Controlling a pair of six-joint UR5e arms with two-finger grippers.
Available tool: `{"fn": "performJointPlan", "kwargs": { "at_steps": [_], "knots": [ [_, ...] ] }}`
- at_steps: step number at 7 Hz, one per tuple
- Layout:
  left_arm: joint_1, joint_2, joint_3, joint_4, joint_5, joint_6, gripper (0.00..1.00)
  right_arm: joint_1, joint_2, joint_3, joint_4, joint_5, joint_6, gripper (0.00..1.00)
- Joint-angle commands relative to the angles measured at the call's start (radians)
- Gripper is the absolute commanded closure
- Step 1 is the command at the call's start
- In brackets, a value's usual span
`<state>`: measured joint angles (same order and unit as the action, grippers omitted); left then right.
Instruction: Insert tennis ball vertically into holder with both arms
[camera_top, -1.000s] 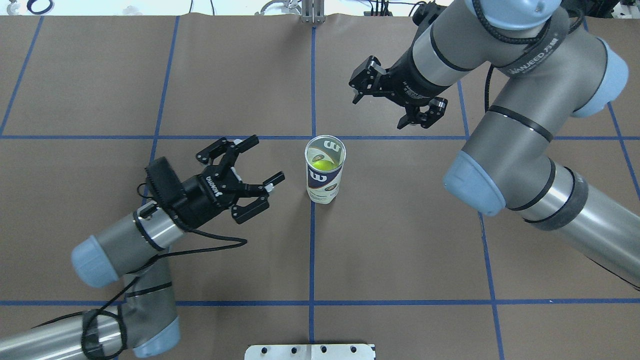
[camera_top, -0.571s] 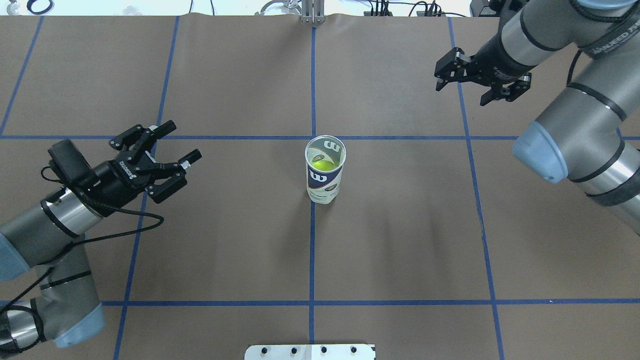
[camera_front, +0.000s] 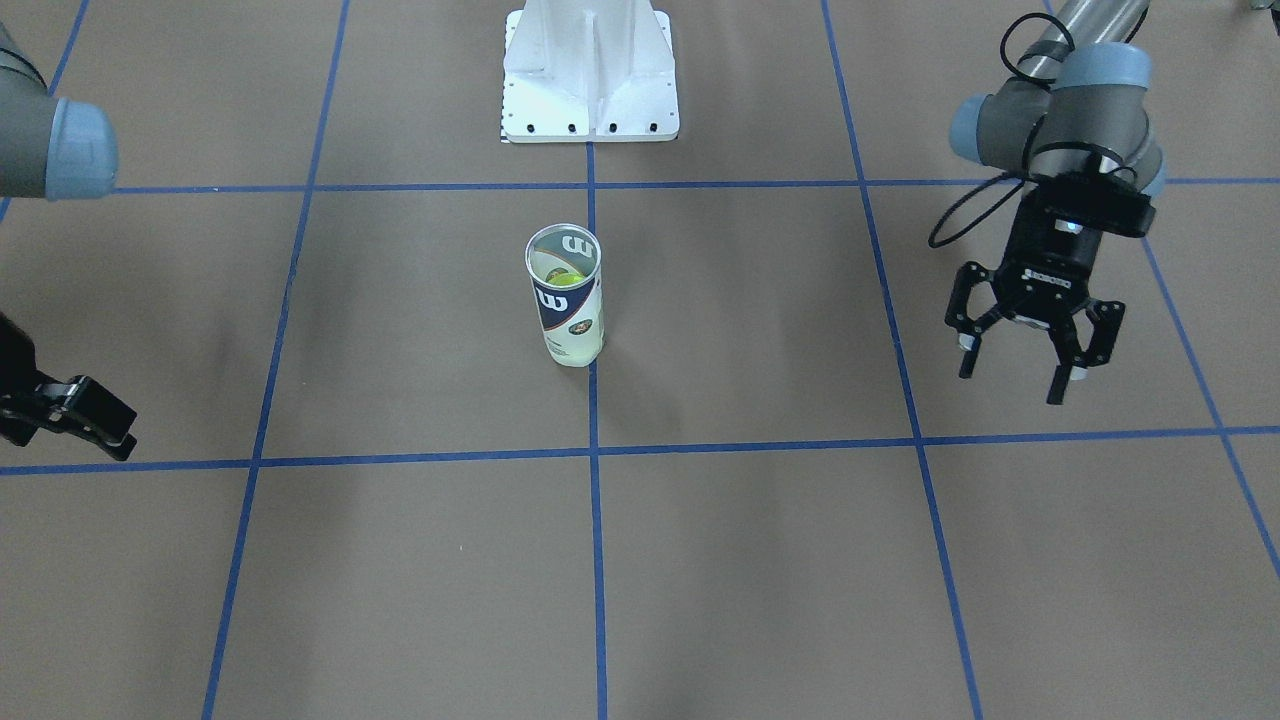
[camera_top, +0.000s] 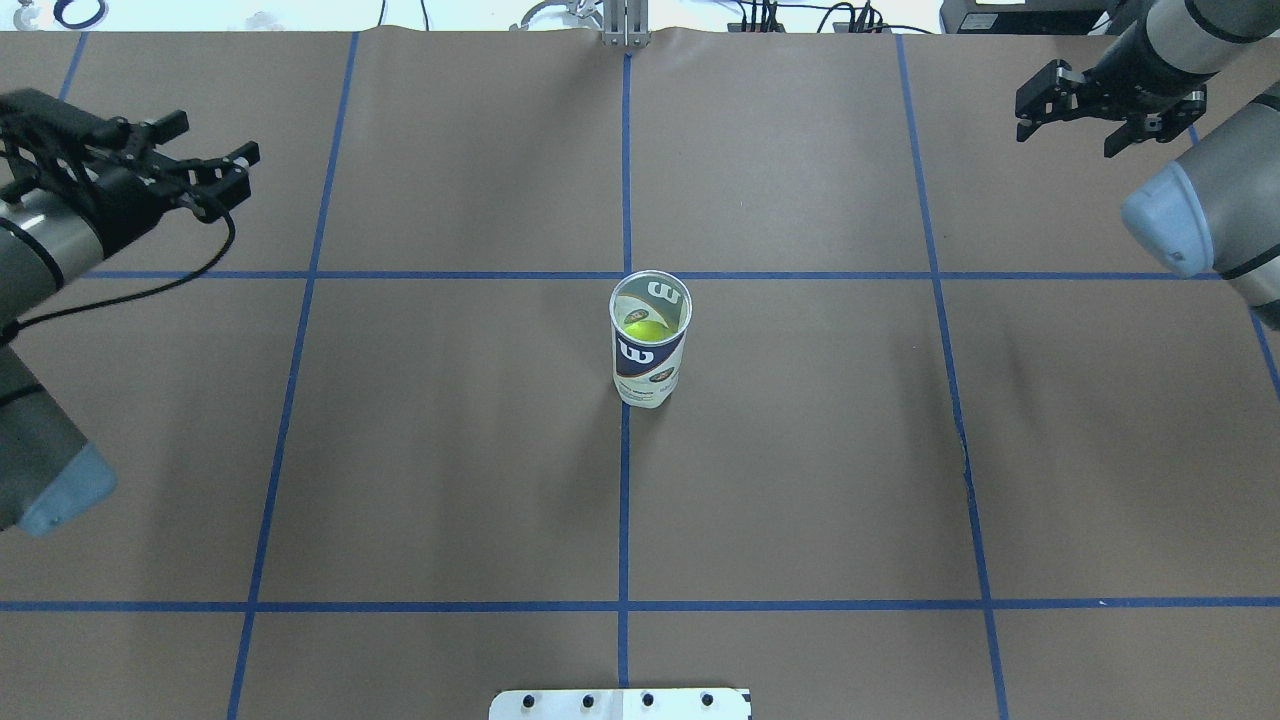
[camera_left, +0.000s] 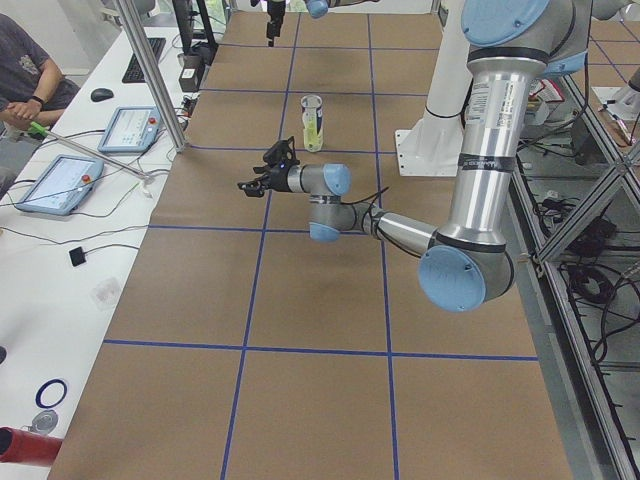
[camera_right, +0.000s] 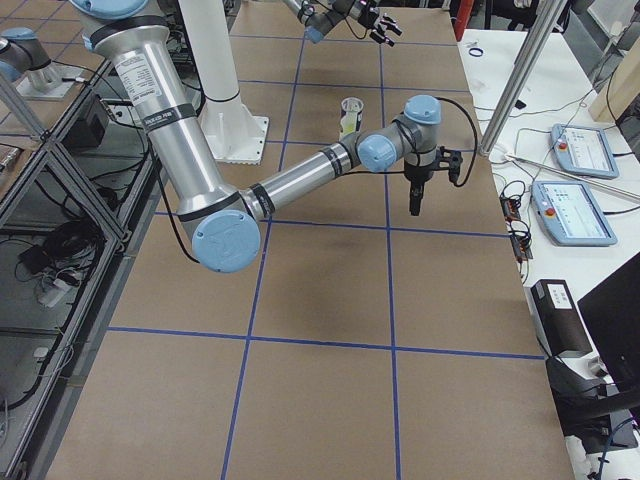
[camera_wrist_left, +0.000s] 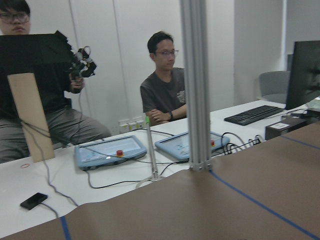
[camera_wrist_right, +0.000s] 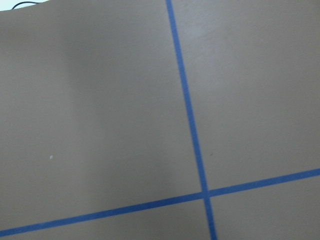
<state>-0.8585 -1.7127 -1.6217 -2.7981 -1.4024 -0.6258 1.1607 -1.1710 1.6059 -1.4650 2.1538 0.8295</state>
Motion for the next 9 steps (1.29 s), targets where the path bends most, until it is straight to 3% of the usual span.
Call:
{"fn": "performJointPlan", "kwargs": {
  "at_steps": [1, 2, 3, 5, 6, 7, 9],
  "knots": [
    [-0.225, -0.091, -0.003, 0.434, -0.319, -0.012, 0.08, 0.039, -0.053, -0.136, 0.173, 0.03, -0.072, 0.0],
    [-0.262, -0.157, -0.003, 0.653, -0.392, -0.014, 0.01, 0.084, -0.108, -0.135, 0.178, 0.087, -0.164, 0.0],
    [-0.28, -0.174, -0.003, 0.739, -0.447, -0.014, 0.01, 0.126, -0.154, -0.129, 0.178, 0.103, -0.256, 0.0],
    [-0.358, -0.156, 0.031, 0.744, -0.625, 0.0, 0.01, 0.155, -0.177, -0.135, 0.176, 0.109, -0.317, 0.0],
    [-0.396, -0.065, 0.058, 0.736, -0.723, 0.017, 0.01, 0.168, -0.18, -0.135, 0.176, 0.115, -0.323, 0.0],
    [-0.434, -0.039, 0.112, 0.727, -0.827, 0.047, 0.01, 0.183, -0.194, -0.133, 0.178, 0.142, -0.326, 0.0],
    [-0.499, -0.027, 0.193, 0.787, -0.921, 0.101, 0.01, 0.194, -0.205, -0.133, 0.176, 0.141, -0.34, 0.0]
  ]
}}
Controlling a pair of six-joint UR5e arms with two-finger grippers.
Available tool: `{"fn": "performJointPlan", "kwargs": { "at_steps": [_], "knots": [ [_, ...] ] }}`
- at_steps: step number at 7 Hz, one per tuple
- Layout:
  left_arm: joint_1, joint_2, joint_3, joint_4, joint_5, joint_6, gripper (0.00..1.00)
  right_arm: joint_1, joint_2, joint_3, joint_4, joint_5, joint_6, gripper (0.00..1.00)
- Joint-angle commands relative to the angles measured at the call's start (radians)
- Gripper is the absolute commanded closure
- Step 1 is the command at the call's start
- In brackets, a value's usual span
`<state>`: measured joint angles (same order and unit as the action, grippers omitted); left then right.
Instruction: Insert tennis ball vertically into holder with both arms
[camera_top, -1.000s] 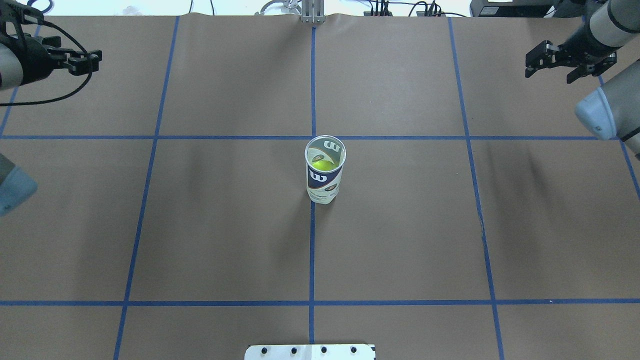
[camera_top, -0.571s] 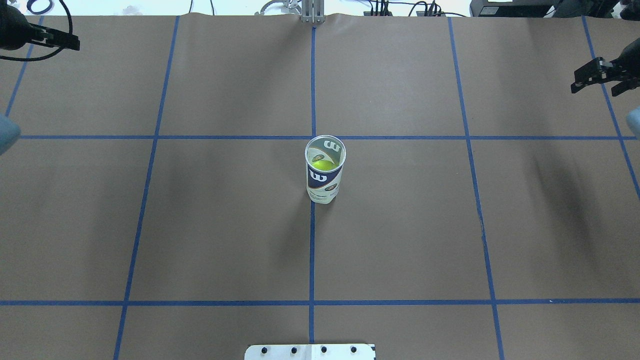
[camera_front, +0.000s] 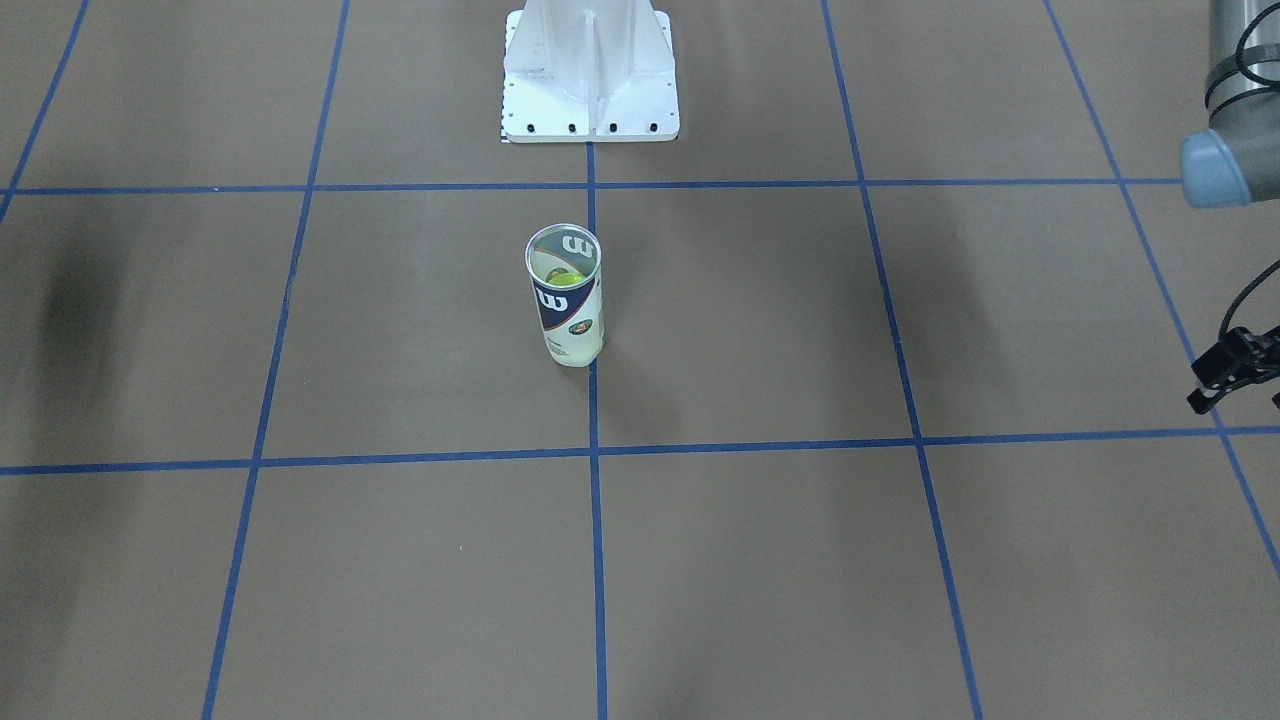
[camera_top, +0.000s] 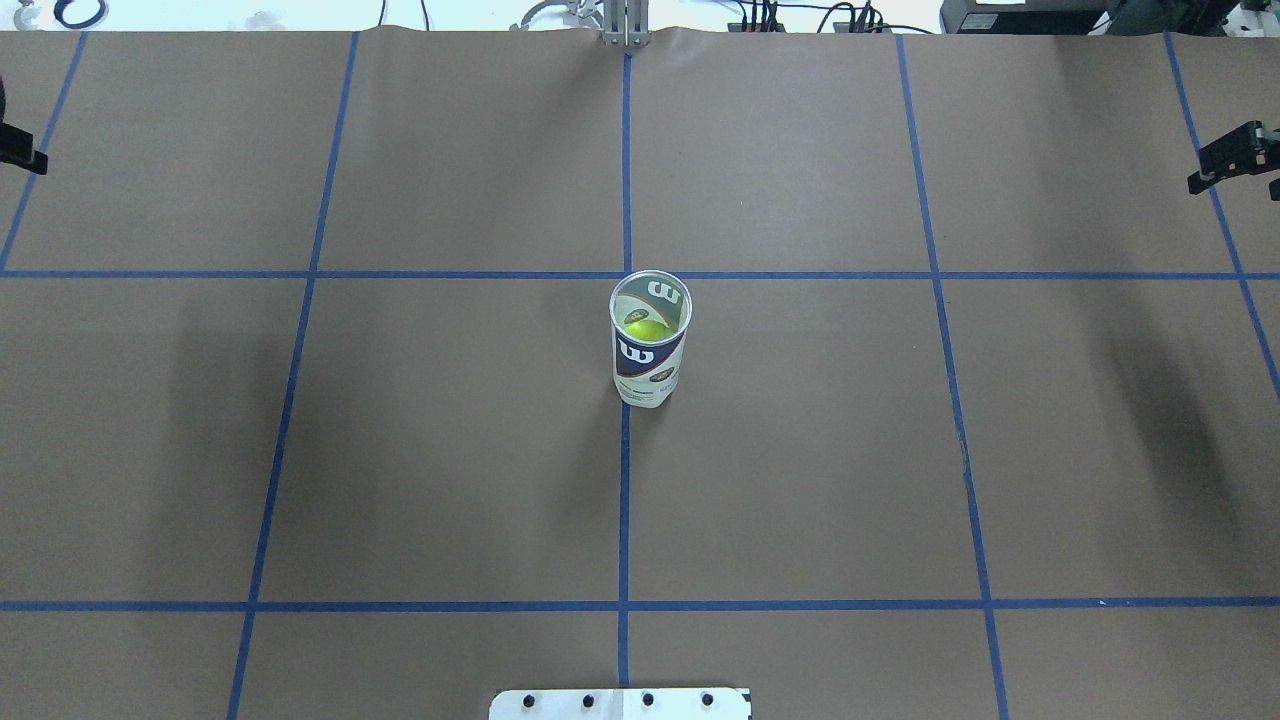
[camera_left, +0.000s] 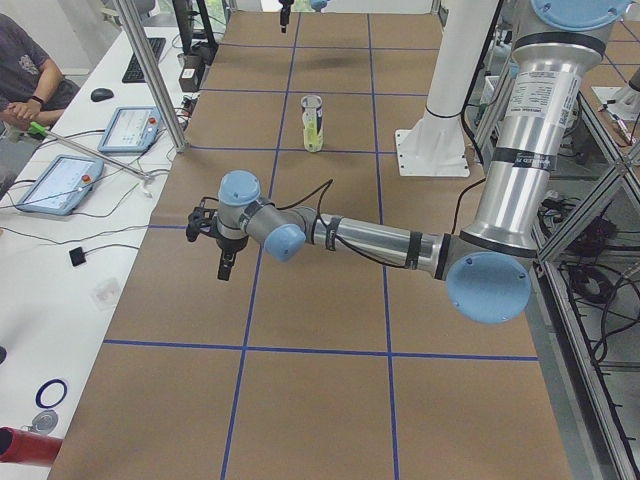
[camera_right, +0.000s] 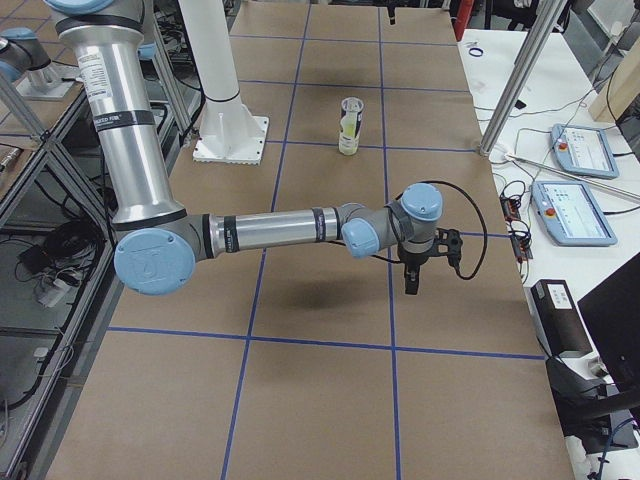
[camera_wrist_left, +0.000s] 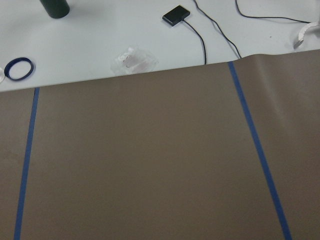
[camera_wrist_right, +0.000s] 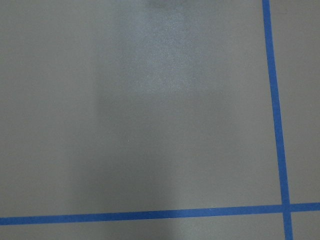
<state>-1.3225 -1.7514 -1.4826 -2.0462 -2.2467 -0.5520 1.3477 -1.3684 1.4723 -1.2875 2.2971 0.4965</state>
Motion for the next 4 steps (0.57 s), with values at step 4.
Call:
{"fn": "performJointPlan", "kwargs": {
  "at_steps": [4],
  "knots": [
    [-0.089, 0.069, 0.015, 0.081, -0.222, -0.016, 0.0, 0.007, -0.026, -0.001, -0.013, -0.001, -0.038, 0.0]
  ]
}}
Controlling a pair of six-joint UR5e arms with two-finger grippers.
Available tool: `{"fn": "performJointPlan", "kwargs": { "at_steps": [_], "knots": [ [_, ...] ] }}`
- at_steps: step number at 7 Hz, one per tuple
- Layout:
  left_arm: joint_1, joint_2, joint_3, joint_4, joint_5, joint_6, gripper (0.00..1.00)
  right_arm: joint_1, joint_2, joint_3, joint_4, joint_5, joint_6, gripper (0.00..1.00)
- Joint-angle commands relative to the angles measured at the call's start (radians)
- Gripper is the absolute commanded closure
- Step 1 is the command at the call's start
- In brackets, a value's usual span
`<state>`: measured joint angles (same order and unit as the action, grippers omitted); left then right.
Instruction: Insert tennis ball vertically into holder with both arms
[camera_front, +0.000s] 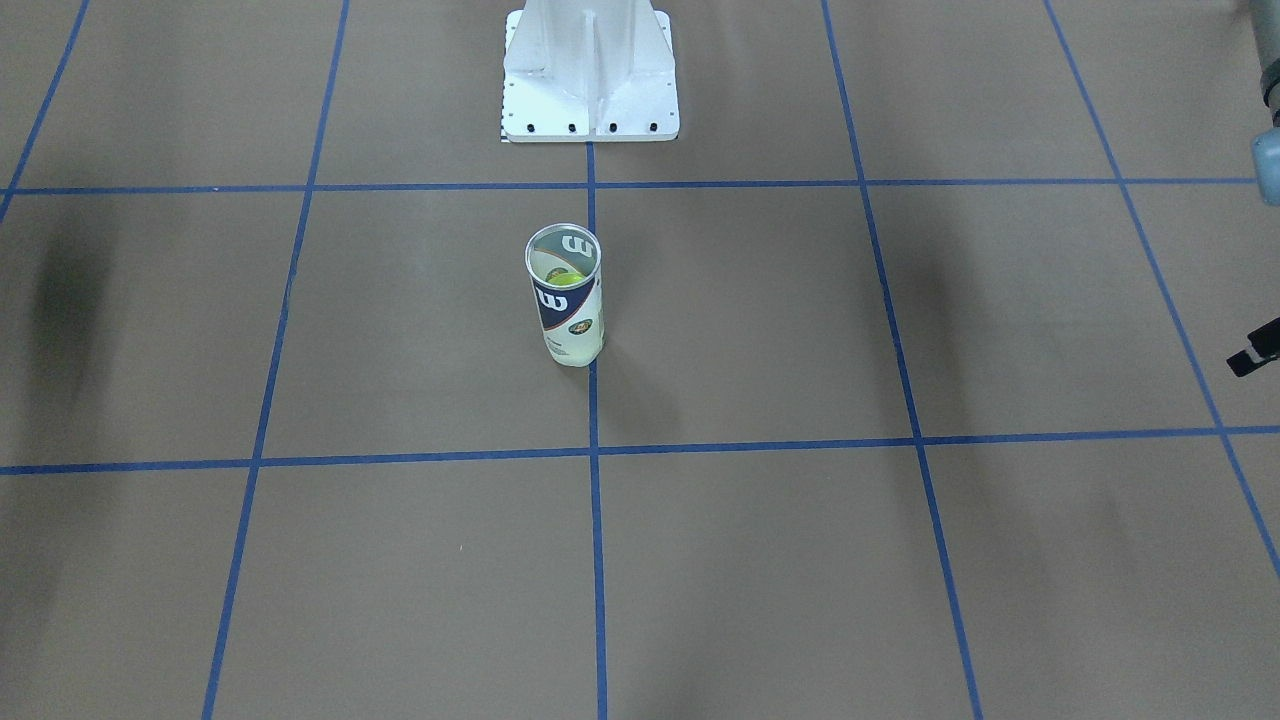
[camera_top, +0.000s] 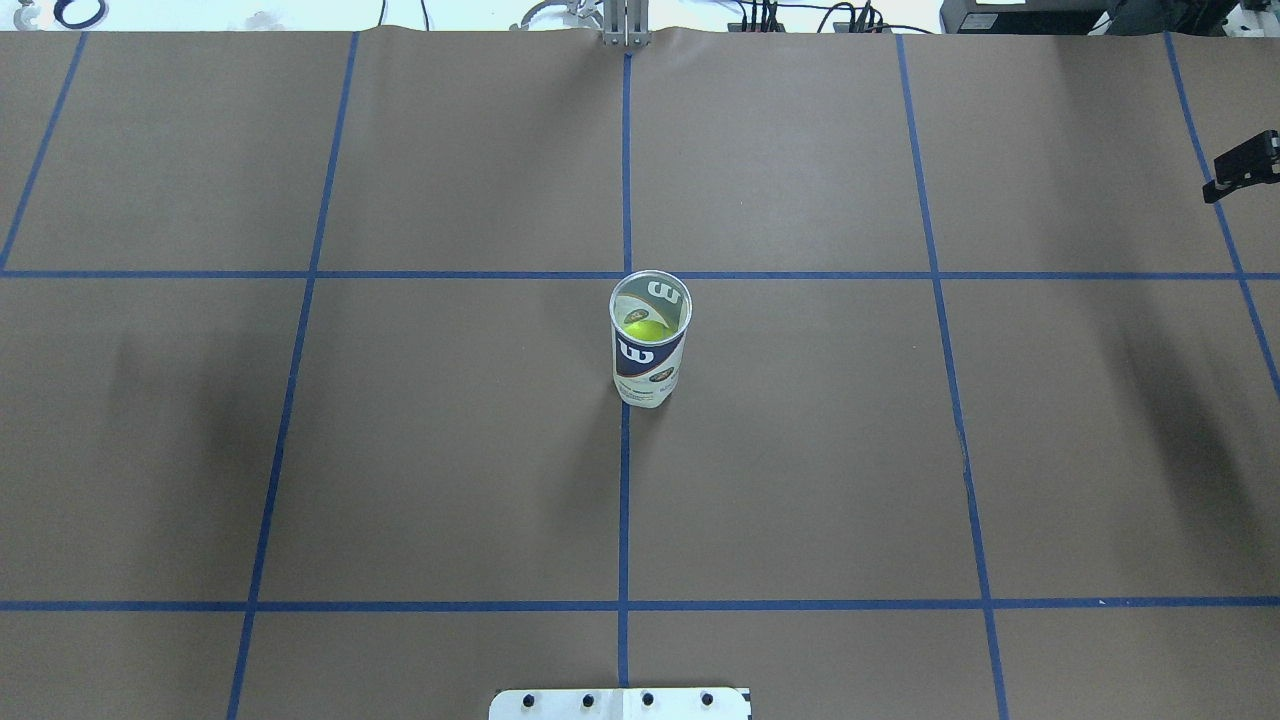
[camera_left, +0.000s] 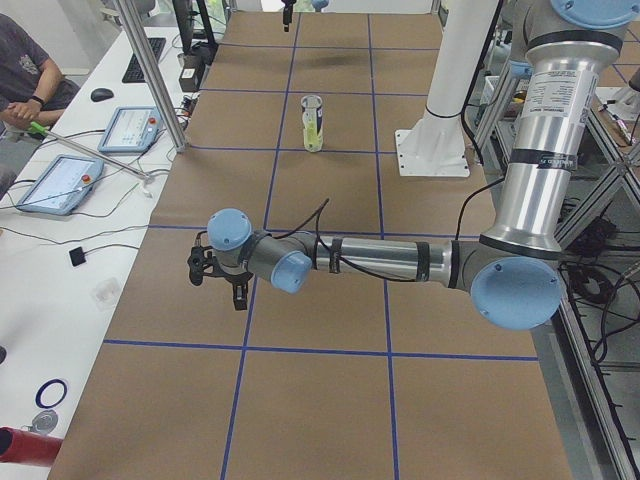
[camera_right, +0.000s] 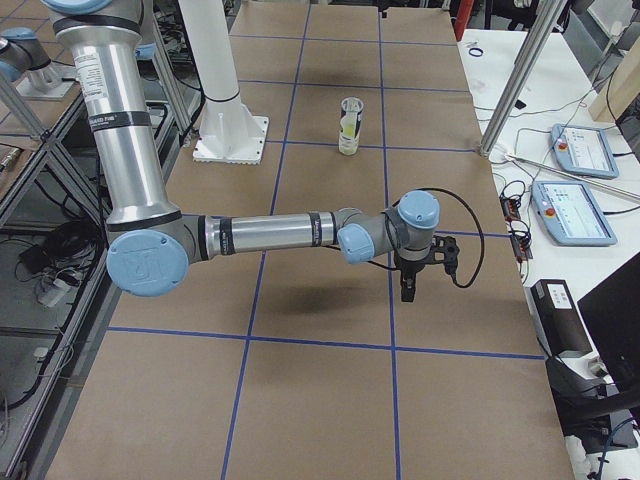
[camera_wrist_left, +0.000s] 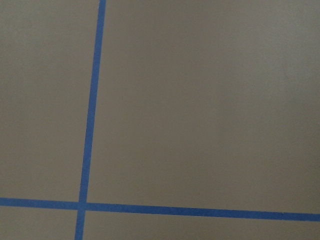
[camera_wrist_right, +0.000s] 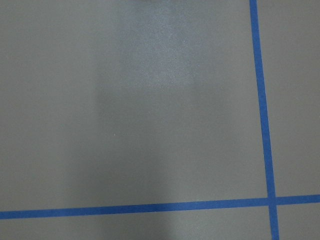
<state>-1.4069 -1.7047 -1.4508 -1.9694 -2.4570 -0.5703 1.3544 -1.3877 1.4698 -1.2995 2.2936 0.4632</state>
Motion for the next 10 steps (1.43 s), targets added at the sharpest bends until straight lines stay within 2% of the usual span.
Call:
{"fn": "performJointPlan", "kwargs": {
  "at_steps": [1, 4, 5, 7, 10],
  "knots": [
    [-0.006, 0.028, -0.02, 0.0, -0.008, 0.012, 0.0, 0.0, -0.008, -0.002, 0.0, 0.003, -0.006, 0.0],
    [-0.023, 0.042, -0.02, 0.033, 0.124, 0.267, 0.0, -0.001, -0.01, -0.005, -0.001, 0.0, -0.014, 0.0],
    [-0.026, 0.04, -0.025, 0.126, 0.128, 0.315, 0.0, -0.001, -0.008, -0.017, -0.001, 0.0, -0.032, 0.0],
    [-0.024, 0.051, -0.01, 0.173, 0.127, 0.32, 0.0, -0.001, -0.01, -0.022, -0.001, 0.0, -0.04, 0.0],
    [-0.02, 0.054, -0.028, 0.166, 0.124, 0.323, 0.0, -0.003, -0.008, -0.029, 0.0, 0.0, -0.04, 0.0]
  ]
}}
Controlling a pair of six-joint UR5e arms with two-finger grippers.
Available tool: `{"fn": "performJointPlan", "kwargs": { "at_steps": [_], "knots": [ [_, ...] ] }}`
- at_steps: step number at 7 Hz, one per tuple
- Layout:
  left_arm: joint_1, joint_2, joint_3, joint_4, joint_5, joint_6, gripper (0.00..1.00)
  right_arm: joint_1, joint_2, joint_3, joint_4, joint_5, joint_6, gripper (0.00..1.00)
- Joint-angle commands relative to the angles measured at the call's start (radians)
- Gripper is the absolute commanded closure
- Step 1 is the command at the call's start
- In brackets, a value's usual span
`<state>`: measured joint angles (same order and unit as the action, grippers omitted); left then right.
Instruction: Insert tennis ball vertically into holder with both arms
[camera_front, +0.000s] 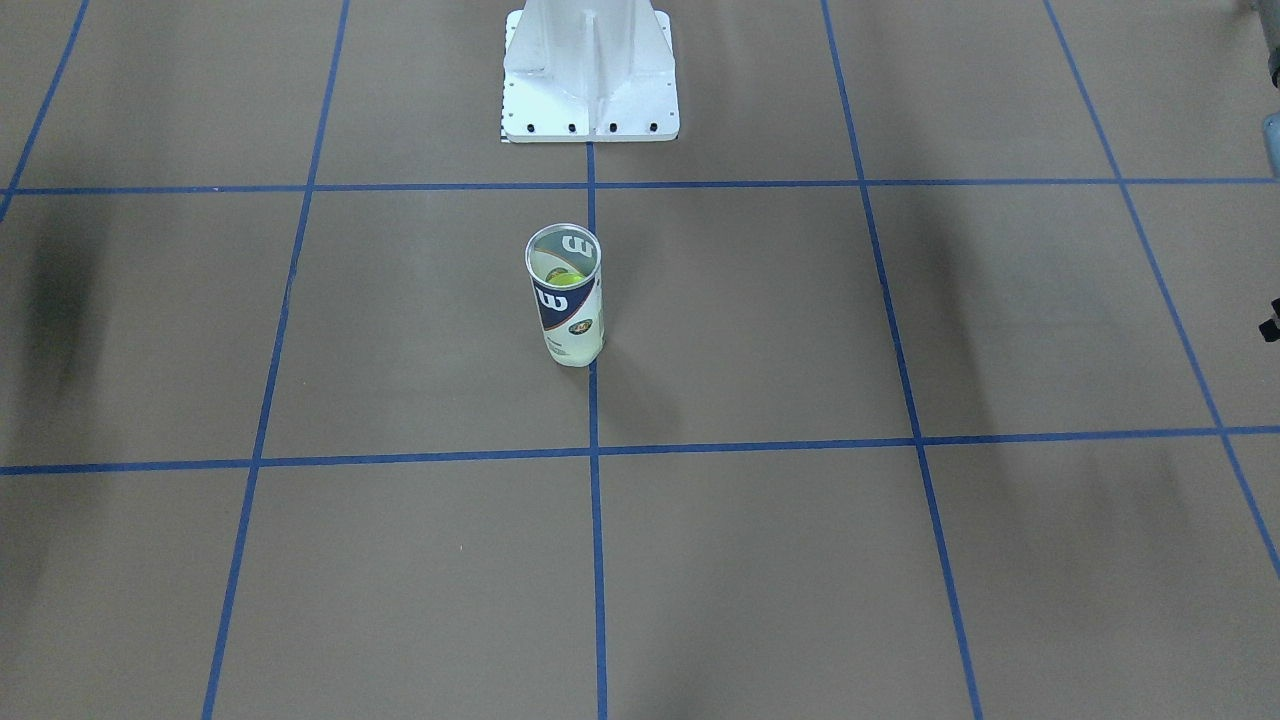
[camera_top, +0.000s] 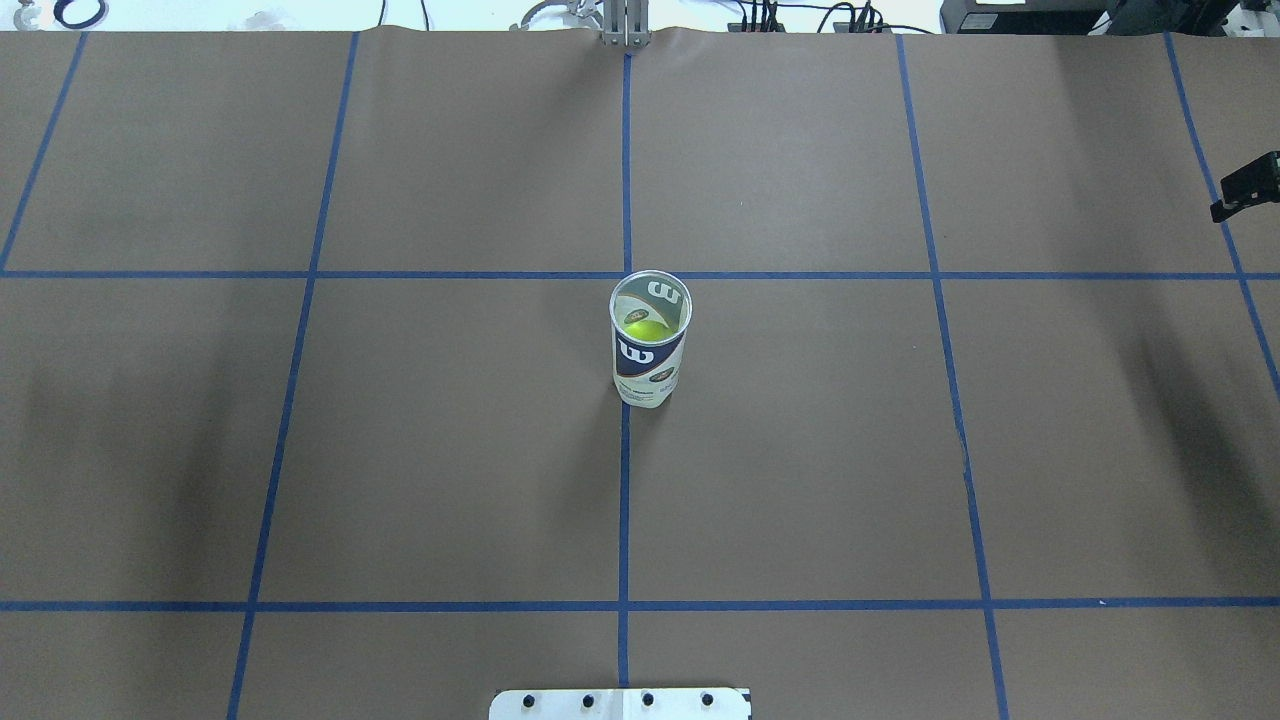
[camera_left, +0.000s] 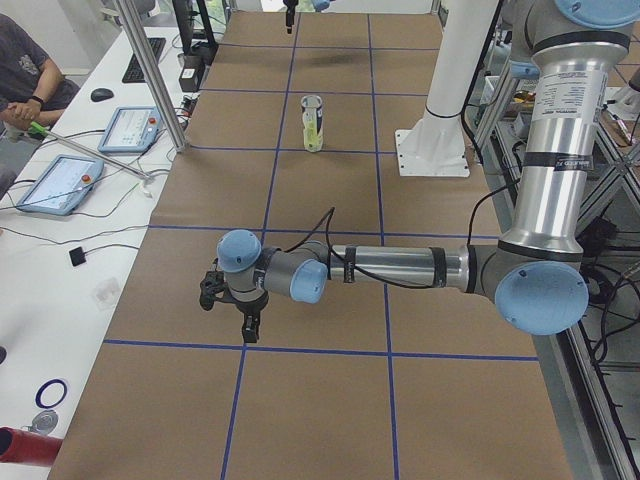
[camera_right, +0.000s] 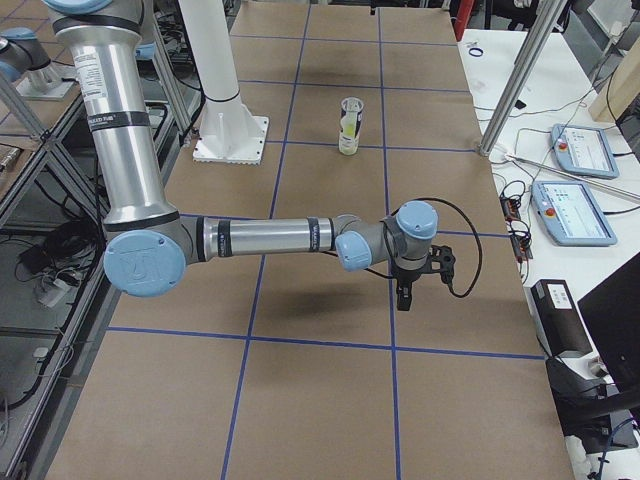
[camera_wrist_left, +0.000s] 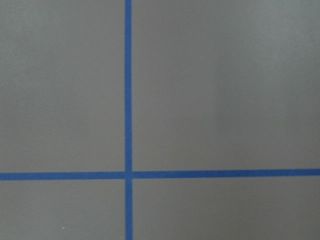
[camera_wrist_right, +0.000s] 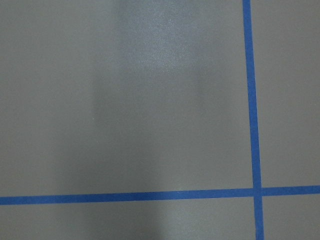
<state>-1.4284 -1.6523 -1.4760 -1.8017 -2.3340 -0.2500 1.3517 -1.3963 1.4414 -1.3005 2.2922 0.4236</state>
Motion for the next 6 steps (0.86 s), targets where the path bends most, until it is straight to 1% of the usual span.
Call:
{"fn": "performJointPlan", "kwargs": {
  "at_steps": [1, 6],
  "knots": [
    [0.002, 0.002, -0.004, -0.004, -0.004, 0.003, 0.0, 0.0, 0.003, -0.001, 0.0, 0.001, 0.001, 0.0],
    [0.0, 0.003, -0.01, -0.004, 0.001, 0.003, 0.0, -0.002, 0.002, -0.004, 0.0, 0.007, 0.001, 0.0]
  ]
}}
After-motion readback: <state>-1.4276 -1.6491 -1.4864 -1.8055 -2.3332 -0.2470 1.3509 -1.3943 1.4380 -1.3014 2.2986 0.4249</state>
